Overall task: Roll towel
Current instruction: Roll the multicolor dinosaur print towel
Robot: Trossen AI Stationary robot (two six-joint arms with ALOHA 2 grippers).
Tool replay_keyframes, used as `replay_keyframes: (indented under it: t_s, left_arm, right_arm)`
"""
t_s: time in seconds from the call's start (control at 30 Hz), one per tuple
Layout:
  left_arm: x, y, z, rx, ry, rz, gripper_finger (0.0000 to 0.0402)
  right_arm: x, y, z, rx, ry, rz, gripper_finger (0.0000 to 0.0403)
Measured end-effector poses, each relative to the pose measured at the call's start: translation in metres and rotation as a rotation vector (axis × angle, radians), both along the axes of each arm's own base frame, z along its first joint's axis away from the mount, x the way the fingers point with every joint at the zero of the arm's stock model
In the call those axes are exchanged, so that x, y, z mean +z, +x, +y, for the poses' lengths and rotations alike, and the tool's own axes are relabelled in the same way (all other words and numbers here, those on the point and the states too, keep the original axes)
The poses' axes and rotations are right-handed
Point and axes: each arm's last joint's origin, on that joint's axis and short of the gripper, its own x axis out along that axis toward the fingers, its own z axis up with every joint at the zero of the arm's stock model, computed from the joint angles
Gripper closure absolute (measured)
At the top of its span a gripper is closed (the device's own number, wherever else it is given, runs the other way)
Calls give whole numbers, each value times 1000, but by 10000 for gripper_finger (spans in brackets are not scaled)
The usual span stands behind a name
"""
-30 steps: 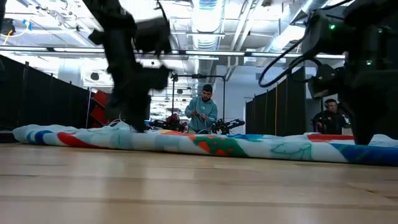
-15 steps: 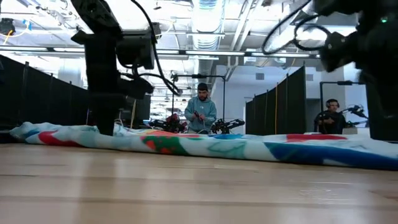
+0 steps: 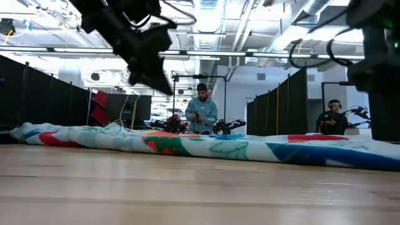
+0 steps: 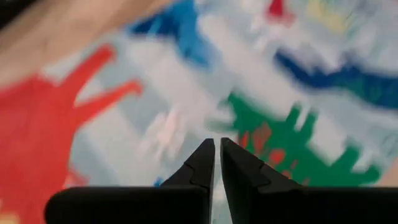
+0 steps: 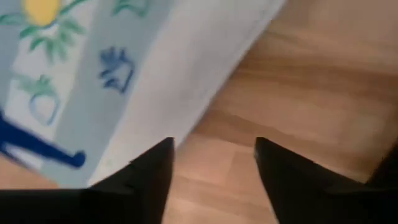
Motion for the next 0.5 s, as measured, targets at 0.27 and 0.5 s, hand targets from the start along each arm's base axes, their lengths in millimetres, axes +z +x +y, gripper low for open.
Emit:
replay_keyframes:
  t_s: [0.27, 0.5]
  left_arm:
    - [9, 7, 1, 1, 11, -110, 389]
    - [8, 6, 1, 1, 9, -96, 389]
  right_arm:
    - [-39, 0, -5, -135, 39, -172, 148]
    - [-47, -3, -11, -156, 6, -166, 180]
